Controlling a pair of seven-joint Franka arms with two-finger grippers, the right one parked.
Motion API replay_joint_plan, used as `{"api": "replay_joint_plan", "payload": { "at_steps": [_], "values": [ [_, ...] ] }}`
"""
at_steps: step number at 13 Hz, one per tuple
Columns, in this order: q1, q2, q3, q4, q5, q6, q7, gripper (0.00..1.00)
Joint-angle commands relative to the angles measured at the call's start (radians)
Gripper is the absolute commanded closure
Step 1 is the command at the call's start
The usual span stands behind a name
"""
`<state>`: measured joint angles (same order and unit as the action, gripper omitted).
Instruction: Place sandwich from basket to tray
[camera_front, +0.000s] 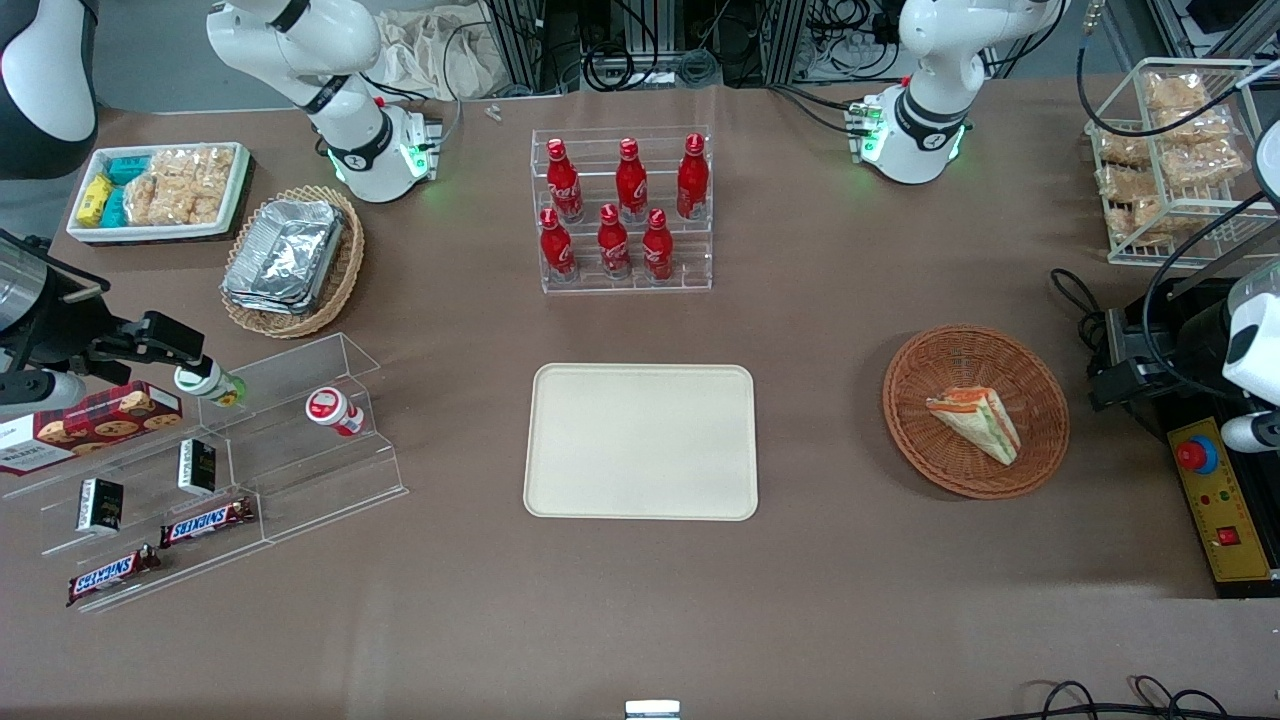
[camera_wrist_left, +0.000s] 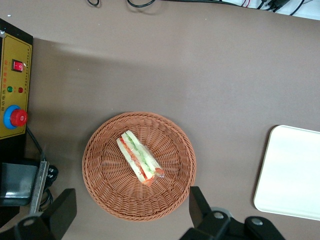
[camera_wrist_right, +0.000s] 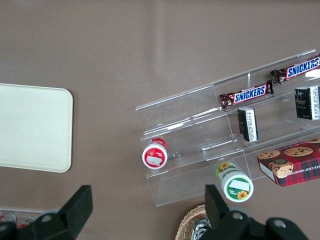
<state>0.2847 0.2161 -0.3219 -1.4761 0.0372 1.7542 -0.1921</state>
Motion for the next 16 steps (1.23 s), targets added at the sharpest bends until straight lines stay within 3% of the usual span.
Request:
{"api": "replay_joint_plan", "payload": {
  "at_steps": [1, 3, 5, 11, 16],
  "values": [
    [0.010, 0.006, -0.005, 0.022, -0.002, -0.035, 0.013, 0.00],
    [0.008, 0.014, -0.005, 0.013, 0.000, -0.036, 0.010, 0.00],
    [0.007, 0.020, -0.005, -0.059, 0.001, -0.030, -0.103, 0.02],
    [0.024, 0.026, 0.006, -0.389, 0.001, 0.357, -0.459, 0.02],
    [0.065, 0.057, 0.006, -0.522, -0.020, 0.485, -0.498, 0.01]
  ]
}}
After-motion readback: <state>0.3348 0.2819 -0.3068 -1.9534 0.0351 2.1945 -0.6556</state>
